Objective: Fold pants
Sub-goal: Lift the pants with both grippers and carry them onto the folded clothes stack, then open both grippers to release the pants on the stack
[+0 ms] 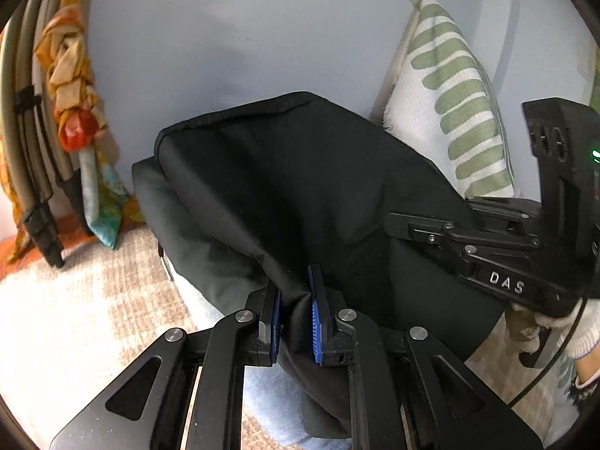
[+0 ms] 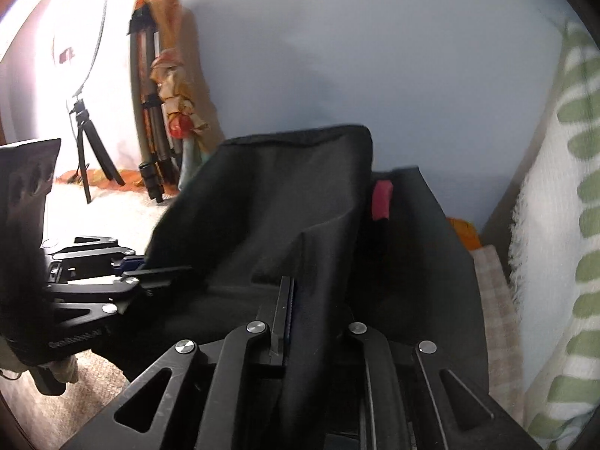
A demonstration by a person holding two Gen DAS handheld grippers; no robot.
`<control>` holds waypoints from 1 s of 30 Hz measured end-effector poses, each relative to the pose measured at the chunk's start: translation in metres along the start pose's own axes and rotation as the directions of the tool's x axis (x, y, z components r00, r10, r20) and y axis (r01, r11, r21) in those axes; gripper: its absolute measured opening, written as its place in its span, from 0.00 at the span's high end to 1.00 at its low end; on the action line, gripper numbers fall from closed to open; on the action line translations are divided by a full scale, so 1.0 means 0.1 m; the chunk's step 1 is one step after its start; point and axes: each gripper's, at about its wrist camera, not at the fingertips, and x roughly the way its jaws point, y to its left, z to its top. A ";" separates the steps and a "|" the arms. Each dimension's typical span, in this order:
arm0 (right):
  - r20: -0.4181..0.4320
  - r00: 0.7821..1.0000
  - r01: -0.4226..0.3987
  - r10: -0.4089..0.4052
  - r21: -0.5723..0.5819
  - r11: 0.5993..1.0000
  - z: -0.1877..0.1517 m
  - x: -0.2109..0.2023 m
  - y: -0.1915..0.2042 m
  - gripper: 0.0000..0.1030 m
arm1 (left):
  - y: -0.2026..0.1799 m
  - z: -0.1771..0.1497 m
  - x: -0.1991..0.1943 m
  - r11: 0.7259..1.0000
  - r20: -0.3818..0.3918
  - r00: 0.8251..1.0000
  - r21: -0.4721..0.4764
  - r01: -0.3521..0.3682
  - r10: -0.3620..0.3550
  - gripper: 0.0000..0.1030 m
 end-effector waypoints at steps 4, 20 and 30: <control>0.000 0.999 -0.042 0.042 0.096 0.995 -0.10 0.01 -0.16 0.88 | 0.02 0.06 -0.02 1.000 0.014 1.000 -0.014 0.016 -0.016 0.86; -0.078 0.983 0.179 -0.165 0.245 0.953 -0.31 -0.40 -0.24 0.47 | 0.12 0.01 -0.90 0.995 0.071 0.992 0.009 -0.101 0.100 0.70; -0.025 0.981 0.191 -0.190 0.249 0.949 -0.35 -0.99 0.18 0.36 | -0.04 -0.18 -1.71 0.992 0.133 0.985 0.031 -0.119 0.114 0.54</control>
